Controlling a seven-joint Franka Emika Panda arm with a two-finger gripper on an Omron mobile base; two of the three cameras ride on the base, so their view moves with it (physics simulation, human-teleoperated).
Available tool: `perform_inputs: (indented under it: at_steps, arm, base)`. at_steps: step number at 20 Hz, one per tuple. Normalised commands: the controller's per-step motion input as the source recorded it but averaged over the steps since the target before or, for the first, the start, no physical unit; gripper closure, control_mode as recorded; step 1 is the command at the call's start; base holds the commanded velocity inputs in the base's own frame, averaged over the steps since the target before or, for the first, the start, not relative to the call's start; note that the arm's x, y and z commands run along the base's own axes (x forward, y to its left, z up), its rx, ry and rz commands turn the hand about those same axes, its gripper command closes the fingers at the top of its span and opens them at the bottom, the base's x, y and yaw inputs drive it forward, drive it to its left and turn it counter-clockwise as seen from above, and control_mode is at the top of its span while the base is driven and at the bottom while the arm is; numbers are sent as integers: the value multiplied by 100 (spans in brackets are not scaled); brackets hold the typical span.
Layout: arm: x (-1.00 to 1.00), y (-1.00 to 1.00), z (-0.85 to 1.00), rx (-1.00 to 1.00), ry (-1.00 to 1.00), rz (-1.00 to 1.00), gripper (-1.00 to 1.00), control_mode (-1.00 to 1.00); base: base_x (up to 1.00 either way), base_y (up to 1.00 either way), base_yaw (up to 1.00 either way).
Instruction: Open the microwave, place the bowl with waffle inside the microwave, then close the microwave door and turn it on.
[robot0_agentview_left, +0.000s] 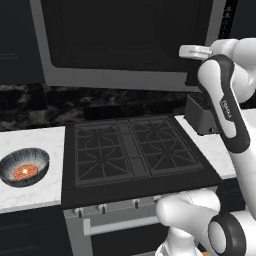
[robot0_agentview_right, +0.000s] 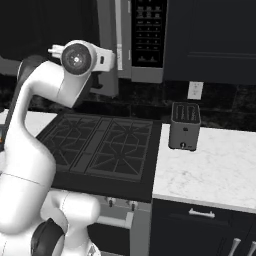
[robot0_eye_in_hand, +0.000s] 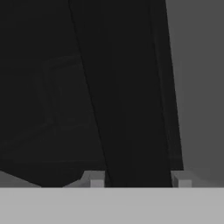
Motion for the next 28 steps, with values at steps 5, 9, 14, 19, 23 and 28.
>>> perform_inputs:
  at_steps: [5,9,14,19,23,28]
  arm:
    - [-100,81,7,-13,0,-1,100,-100]
    - [-100,81,4,-20,0,-10,100,-100]
    - [-100,94,3,-24,0,-20,-100,-100]
    - [-100,63,6,-18,-4,-38,-100,-100]
    - [-100,11,0,-10,-11,-52,-100,-100]
    - [-100,-12,0,-6,-11,-49,-100,-100]
  base:
    - [0,0,0]
    - [0,0,0]
    - [0,0,0]
    - [0,0,0]
    - [0,0,0]
    - [0,0,0]
